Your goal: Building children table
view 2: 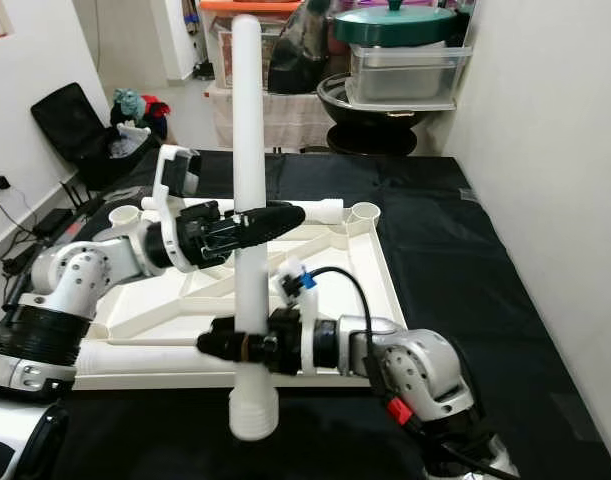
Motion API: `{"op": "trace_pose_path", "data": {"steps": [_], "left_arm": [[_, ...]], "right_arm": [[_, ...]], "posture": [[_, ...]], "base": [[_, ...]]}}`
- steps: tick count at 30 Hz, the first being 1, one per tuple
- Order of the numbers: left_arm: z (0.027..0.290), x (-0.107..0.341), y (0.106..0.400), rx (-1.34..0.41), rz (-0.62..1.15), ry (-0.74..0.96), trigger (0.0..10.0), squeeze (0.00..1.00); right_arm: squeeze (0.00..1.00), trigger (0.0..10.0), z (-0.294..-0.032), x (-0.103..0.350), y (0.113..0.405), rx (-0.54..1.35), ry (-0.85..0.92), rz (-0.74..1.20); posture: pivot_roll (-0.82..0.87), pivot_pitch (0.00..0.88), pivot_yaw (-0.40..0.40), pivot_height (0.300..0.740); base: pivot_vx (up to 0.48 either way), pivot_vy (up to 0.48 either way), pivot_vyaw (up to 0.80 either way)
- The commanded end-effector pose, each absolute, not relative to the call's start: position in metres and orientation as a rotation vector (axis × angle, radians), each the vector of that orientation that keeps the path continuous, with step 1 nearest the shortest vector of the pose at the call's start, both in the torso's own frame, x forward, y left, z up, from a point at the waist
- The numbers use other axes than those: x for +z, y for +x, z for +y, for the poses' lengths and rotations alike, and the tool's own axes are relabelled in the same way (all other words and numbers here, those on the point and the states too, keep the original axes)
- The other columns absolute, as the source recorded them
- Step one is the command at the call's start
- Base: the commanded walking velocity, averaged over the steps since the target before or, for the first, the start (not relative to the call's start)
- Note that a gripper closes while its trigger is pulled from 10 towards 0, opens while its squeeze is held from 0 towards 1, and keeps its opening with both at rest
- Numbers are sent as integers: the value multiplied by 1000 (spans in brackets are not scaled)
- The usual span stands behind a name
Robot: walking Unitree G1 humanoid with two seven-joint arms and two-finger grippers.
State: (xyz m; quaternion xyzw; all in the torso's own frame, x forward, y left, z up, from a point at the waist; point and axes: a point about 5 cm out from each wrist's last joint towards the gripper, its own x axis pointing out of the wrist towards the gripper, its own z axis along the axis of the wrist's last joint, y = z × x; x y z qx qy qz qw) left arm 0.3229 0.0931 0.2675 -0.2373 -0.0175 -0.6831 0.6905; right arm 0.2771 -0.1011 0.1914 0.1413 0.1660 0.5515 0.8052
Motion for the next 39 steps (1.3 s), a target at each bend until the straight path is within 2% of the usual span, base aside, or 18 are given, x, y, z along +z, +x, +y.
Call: {"op": "trace_pose_path", "data": {"steps": [1,4,6,8,9,11,12,13,15,16,18,19,21,22,24,29,31,39], "left_arm": [[102,277,316,-1575,-95,-536,10000,1000],[116,283,315,-1524,-139,-558,10000,1000],[116,283,315,-1524,-139,-558,10000,1000],[121,284,314,-1504,-153,-565,10000,1000],[128,286,316,-1446,-190,-586,10000,1000],[128,286,316,-1446,-190,-586,10000,1000],[134,286,317,-1392,-222,-606,10000,1000],[143,289,319,-1302,-289,-642,10000,0],[143,289,319,-1302,-289,-642,10000,0],[149,286,317,-1215,-336,-657,10000,0],[150,278,315,-1137,-346,-626,10000,0],[148,260,314,-1033,-306,-540,10000,0],[145,248,313,-978,-272,-472,10000,0],[144,218,321,-815,-158,-321,10000,0],[144,181,324,-643,-30,-189,10000,0],[142,176,319,-575,-29,-261,10000,0],[139,169,315,-561,-5,-222,10000,0],[142,155,315,-486,40,-178,10000,0]], "right_arm": [[0,0,-122,188,294,1007,306,335],[0,0,-152,197,314,809,236,263],[0,0,-152,197,314,809,236,263],[0,0,-162,201,319,751,215,240],[0,0,-176,208,326,671,185,201],[0,0,-176,208,326,671,185,201],[0,0,-187,212,331,609,156,174],[0,0,-201,211,335,500,142,146],[0,0,-201,211,335,500,142,146],[0,0,-212,208,337,398,113,123],[0,0,-217,206,336,331,103,96],[0,0,-222,205,334,278,111,64],[0,0,-224,204,333,254,117,40],[0,0,-229,208,332,210,129,4],[0,0,-238,213,332,136,138,-47],[0,0,-241,215,326,112,86,-82],[0,0,-236,206,317,161,-25,-80],[0,0,-242,193,297,229,-82,-35]], "posture": [[-2,0,25,740],[8,0,17,740],[8,0,17,740],[8,0,16,740],[17,0,8,740],[17,0,8,740],[18,0,7,740],[26,0,-6,740],[26,0,-6,740],[31,0,-14,740],[34,0,-18,740],[41,0,-20,740],[42,0,-21,740],[38,0,-25,740],[34,0,-30,740],[38,0,-47,740],[35,0,-47,740],[13,0,-31,740]], "base": [[0,0,0],[0,0,0],[0,0,0],[0,0,0],[0,0,0],[0,0,0],[0,0,0],[0,0,0],[0,0,0],[0,0,0],[0,0,0],[0,0,0],[0,0,0],[0,0,0],[0,0,0],[0,0,0],[0,0,0],[0,0,0]]}}
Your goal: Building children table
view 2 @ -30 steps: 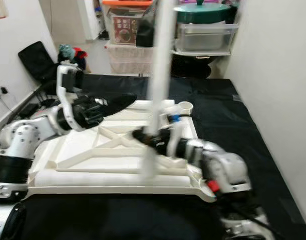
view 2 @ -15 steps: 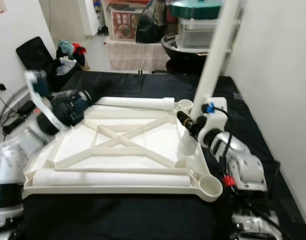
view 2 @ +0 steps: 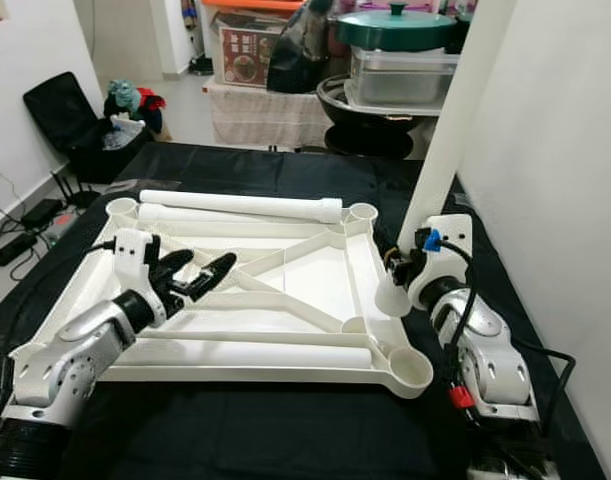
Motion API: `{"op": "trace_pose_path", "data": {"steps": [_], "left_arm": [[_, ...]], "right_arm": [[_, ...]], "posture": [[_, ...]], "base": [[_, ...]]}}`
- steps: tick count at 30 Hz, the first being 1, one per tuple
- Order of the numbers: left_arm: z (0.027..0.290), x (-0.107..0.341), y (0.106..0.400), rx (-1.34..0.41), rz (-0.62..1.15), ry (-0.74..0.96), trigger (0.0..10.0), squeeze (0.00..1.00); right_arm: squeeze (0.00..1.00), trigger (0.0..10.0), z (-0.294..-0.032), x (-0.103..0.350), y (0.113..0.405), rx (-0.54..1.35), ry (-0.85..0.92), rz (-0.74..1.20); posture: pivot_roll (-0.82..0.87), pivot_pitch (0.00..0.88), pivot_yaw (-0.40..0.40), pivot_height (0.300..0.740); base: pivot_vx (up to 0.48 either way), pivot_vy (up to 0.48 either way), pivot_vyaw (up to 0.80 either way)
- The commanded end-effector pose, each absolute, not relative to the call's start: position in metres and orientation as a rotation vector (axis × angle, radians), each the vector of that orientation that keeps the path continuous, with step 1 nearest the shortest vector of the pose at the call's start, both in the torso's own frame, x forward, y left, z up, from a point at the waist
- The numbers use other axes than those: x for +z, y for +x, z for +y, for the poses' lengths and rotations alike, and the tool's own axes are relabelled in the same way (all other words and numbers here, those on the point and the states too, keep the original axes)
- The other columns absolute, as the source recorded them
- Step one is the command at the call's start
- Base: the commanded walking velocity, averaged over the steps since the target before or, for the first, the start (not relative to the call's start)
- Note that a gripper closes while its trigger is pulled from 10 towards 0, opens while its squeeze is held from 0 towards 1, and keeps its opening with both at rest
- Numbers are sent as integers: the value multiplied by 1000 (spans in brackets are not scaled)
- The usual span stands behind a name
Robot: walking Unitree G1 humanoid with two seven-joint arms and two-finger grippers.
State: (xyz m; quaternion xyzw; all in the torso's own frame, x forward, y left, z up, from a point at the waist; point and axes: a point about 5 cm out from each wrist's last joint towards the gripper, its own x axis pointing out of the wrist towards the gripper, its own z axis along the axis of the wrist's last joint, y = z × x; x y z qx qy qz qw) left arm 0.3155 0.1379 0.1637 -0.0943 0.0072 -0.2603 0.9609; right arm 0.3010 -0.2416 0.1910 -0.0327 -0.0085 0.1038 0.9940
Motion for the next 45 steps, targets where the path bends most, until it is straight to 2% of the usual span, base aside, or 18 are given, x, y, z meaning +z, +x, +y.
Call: {"op": "trace_pose_path", "data": {"steps": [1,6,10,17,22,31,32,34,38,40,43,45], "left_arm": [[142,155,315,-486,40,-178,10000,0],[142,148,315,-456,54,-149,10000,0],[141,143,311,-468,76,-110,10000,0],[141,137,311,-455,91,-88,10000,0],[140,138,313,-449,79,-86,10000,0],[140,139,314,-444,78,-84,10000,0],[141,138,316,-435,81,-84,10000,0],[142,139,317,-431,81,-86,10000,0],[142,140,318,-430,79,-87,10000,0],[143,141,320,-426,76,-88,10000,0],[143,141,320,-426,76,-88,10000,0],[143,141,322,-420,73,-90,10000,0]], "right_arm": [[0,0,-242,193,297,229,-82,-35],[0,0,-246,185,286,252,-110,-17],[0,0,-261,173,270,241,-138,30],[0,0,-285,170,271,92,-277,26],[0,0,-285,170,273,51,-287,-7],[0,0,-255,152,274,134,-223,-4],[0,0,-233,139,269,217,-199,20],[0,0,-223,132,265,252,-176,34],[0,0,-219,130,263,262,-155,37],[0,0,-208,130,261,279,-35,34],[0,0,-208,130,261,279,-35,34],[0,0,-198,130,261,298,37,28]], "posture": [[13,0,-31,740],[3,0,-23,740],[2,0,-23,740],[4,0,-23,740],[9,0,-28,740],[11,0,-23,740],[7,0,-21,740],[7,0,-21,740],[6,0,-20,740],[2,0,-14,740],[2,0,-14,740],[1,0,-15,740]], "base": [[0,0,0],[0,0,0],[0,0,0],[0,0,0],[0,0,0],[0,0,0],[0,0,0],[0,0,0],[0,0,0],[0,0,0],[0,0,0],[0,0,0]]}}
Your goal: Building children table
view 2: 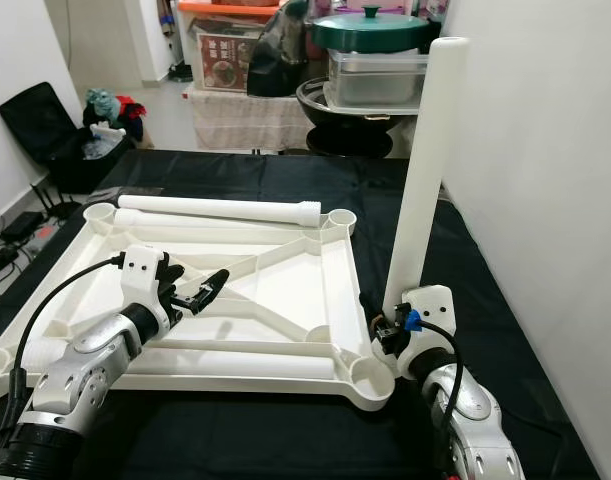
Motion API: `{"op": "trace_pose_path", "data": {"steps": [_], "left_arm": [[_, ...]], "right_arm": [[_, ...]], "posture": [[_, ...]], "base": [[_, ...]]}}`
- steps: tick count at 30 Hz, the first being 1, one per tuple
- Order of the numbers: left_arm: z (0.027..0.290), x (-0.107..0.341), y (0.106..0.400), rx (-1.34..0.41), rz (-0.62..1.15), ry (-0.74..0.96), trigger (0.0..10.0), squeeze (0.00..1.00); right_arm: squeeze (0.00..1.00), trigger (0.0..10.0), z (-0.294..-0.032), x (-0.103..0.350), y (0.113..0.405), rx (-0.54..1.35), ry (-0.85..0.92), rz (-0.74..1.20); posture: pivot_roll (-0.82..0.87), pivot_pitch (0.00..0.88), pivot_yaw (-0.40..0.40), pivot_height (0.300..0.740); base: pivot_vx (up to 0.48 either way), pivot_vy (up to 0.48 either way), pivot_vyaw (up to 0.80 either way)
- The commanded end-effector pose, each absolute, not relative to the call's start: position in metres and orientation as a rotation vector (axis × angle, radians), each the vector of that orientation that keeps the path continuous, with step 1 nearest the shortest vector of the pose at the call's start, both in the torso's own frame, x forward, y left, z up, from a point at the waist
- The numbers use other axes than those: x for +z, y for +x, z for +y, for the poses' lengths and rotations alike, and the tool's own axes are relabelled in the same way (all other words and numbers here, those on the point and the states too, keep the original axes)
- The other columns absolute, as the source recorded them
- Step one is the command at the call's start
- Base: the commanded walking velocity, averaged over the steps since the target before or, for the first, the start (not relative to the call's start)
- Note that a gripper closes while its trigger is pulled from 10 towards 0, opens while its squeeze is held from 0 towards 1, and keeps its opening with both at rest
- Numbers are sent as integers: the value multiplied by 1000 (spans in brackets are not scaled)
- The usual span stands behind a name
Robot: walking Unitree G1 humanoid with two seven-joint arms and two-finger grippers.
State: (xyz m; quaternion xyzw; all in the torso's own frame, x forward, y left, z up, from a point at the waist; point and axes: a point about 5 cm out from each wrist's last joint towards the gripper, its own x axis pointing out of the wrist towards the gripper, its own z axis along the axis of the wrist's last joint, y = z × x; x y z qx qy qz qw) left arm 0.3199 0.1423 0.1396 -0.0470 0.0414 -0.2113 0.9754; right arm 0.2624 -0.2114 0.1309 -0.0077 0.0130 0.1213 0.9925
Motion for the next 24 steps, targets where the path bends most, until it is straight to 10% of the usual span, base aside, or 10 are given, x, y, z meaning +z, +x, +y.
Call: {"op": "trace_pose_path", "data": {"steps": [1,15,24], "left_arm": [[143,141,322,-420,73,-90,10000,0],[142,141,326,-411,72,-101,10000,0],[142,140,326,-419,73,-105,10000,0]], "right_arm": [[0,0,-198,130,261,298,37,28],[0,0,-164,149,268,414,99,-40],[0,0,-214,176,279,300,11,-102]], "posture": [[1,0,-15,740],[0,0,-17,740],[-8,0,-5,740]], "base": [[0,0,0],[0,0,0],[0,0,0]]}}
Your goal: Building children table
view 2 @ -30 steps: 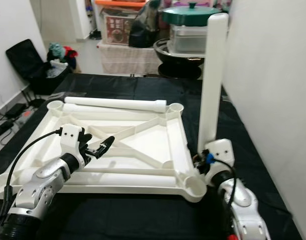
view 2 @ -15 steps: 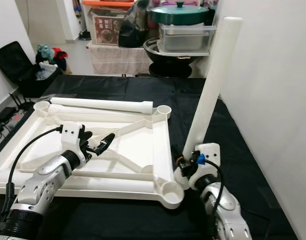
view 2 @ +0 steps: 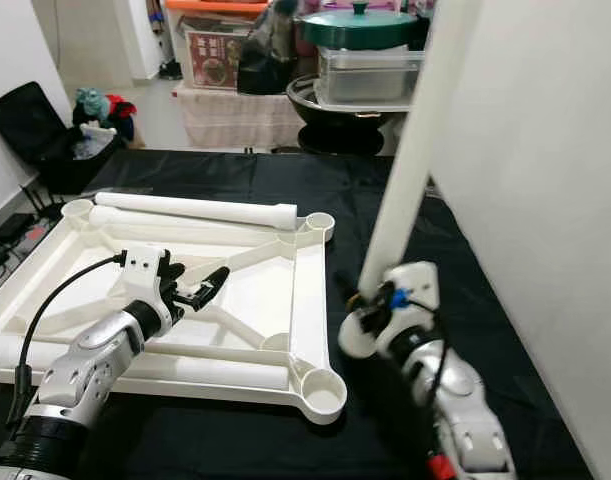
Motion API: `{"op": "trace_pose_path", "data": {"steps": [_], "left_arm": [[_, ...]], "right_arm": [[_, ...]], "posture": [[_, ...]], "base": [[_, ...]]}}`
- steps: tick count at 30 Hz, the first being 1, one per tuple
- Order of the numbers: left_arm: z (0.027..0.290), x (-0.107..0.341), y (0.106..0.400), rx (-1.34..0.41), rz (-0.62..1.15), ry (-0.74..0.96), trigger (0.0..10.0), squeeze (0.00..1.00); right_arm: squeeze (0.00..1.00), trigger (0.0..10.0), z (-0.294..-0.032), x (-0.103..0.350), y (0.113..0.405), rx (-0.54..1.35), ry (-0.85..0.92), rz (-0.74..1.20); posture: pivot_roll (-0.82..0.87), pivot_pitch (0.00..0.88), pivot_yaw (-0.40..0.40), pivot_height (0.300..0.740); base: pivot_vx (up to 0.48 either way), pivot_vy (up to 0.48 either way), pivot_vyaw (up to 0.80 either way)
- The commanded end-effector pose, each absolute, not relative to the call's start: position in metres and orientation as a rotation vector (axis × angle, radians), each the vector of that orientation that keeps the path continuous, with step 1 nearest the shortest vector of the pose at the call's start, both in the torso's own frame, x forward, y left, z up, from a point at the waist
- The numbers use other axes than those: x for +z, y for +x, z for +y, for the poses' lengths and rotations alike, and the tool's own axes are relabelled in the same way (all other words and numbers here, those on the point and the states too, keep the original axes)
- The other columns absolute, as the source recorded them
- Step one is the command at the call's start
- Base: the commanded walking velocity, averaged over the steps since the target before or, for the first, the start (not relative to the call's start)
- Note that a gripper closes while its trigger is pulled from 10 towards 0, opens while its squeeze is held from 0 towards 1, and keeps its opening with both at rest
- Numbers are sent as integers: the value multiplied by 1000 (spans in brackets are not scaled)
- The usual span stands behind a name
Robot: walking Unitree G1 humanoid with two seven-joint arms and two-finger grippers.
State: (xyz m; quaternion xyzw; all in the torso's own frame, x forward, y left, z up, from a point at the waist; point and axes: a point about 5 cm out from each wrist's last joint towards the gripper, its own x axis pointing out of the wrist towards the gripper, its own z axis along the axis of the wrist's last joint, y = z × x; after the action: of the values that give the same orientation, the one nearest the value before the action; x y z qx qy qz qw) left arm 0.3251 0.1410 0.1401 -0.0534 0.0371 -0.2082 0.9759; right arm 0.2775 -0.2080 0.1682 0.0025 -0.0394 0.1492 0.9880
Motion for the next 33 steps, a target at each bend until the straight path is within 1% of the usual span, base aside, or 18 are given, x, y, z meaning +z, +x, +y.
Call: {"op": "trace_pose_path", "data": {"steps": [1,3,5,7,8,10,11,12,13,14,15,16,17,18,19,20,25,33], "left_arm": [[142,140,326,-419,73,-105,10000,0],[142,140,326,-419,73,-105,10000,0],[140,140,327,-426,70,-104,10000,0],[140,140,327,-426,70,-104,10000,0],[141,140,327,-428,70,-103,10000,0],[143,140,327,-426,71,-100,10000,0],[144,139,327,-421,71,-100,10000,0],[144,139,327,-421,71,-100,10000,0],[146,139,327,-417,71,-101,10000,0],[146,139,327,-417,71,-101,10000,0],[147,140,327,-414,71,-102,10000,0],[147,140,327,-414,71,-102,10000,0],[148,139,327,-414,74,-103,10000,0],[148,139,327,-414,74,-103,10000,0],[148,137,325,-418,83,-98,10000,0],[148,137,325,-420,85,-98,10000,0],[146,139,325,-427,79,-103,10000,0],[152,134,321,-416,91,-100,10000,0]], "right_arm": [[0,0,-214,176,279,300,11,-102],[0,0,-214,176,279,300,11,-102],[0,0,-225,198,278,338,-2,-157],[0,0,-225,198,278,338,-2,-157],[0,0,-224,207,275,395,30,-186],[0,0,-213,214,269,510,121,-212],[0,0,-205,209,265,571,141,-194],[0,0,-205,209,265,571,141,-194],[0,0,-196,203,259,639,154,-167],[0,0,-196,203,259,639,154,-167],[0,0,-187,199,254,696,169,-149],[0,0,-187,199,254,696,169,-149],[0,0,-179,198,248,761,208,-138],[0,0,-179,198,248,761,208,-138],[0,0,-166,194,239,858,219,-123],[0,0,-162,191,237,881,212,-113],[0,0,-157,182,235,932,149,-73],[0,0,-165,177,240,960,116,-37]], "posture": [[-8,0,-5,740],[-8,0,-5,740],[-11,0,-3,740],[-11,0,-3,740],[-10,0,-7,740],[-3,0,-13,740],[-2,0,-14,740],[-2,0,-14,740],[3,0,-17,740],[3,0,-17,740],[6,0,-17,740],[6,0,-17,740],[6,0,-15,740],[6,0,-15,740],[5,0,-15,740],[8,0,-16,740],[20,0,-22,740],[34,0,-34,740]], "base": [[0,0,0],[0,0,0],[0,0,0],[0,0,0],[0,0,0],[0,0,0],[0,0,0],[0,0,0],[0,0,0],[0,0,0],[0,0,0],[0,0,0],[0,0,0],[0,0,0],[0,0,0],[0,0,0],[0,0,0],[0,0,0]]}}
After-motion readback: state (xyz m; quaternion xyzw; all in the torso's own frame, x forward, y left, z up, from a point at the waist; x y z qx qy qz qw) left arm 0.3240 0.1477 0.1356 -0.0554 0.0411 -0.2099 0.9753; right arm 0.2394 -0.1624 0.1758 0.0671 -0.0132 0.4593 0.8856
